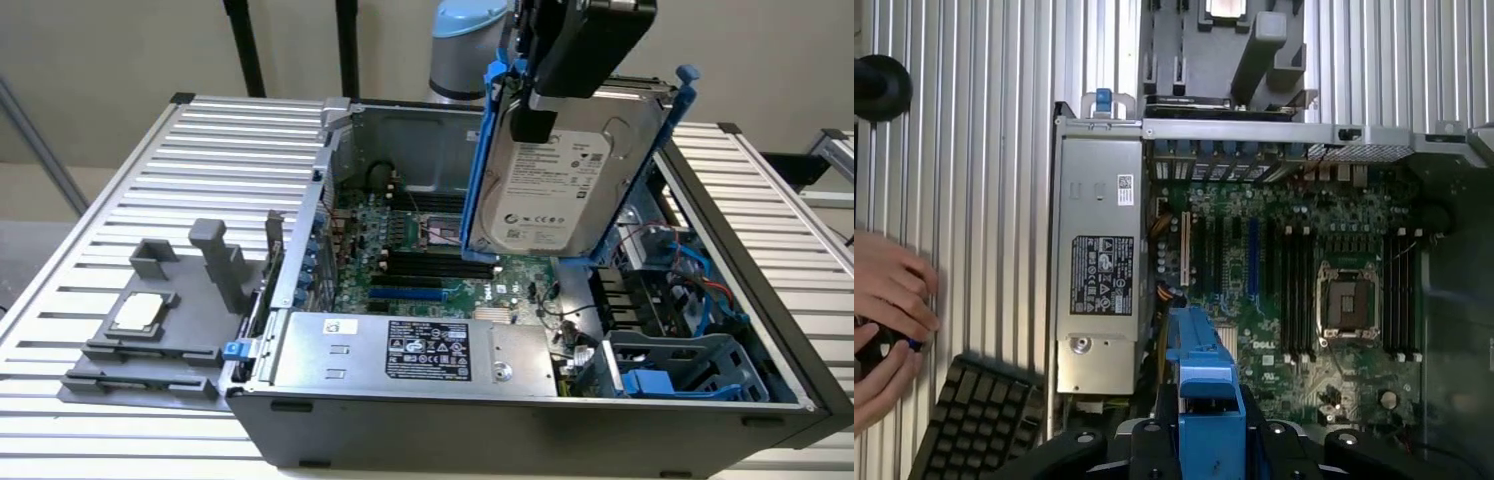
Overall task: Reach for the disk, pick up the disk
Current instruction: 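Pick up the disk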
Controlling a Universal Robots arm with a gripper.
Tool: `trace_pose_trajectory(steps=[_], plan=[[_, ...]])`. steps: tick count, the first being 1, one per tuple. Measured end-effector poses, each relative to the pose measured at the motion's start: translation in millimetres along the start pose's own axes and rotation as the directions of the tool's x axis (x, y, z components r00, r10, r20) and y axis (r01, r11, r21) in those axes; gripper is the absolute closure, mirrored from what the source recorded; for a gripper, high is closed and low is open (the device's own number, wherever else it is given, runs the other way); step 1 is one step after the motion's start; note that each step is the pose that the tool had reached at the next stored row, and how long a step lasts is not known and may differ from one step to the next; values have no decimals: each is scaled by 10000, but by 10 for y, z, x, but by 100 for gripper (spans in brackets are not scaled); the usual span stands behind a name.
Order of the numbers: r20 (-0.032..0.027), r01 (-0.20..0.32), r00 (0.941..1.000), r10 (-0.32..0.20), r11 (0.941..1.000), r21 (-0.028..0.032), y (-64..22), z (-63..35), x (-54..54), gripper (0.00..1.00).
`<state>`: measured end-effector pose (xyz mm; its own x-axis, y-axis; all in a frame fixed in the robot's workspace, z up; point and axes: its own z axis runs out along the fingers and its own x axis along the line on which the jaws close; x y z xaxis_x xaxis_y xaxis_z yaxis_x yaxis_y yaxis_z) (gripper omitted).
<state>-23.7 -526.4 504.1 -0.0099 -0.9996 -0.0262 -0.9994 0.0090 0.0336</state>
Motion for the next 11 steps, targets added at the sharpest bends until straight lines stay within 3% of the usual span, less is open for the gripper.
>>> trace_pose_trajectory(steps=[11], plan=[[-2,9,10000,-9,10000,0,-358,-22,154,67]])
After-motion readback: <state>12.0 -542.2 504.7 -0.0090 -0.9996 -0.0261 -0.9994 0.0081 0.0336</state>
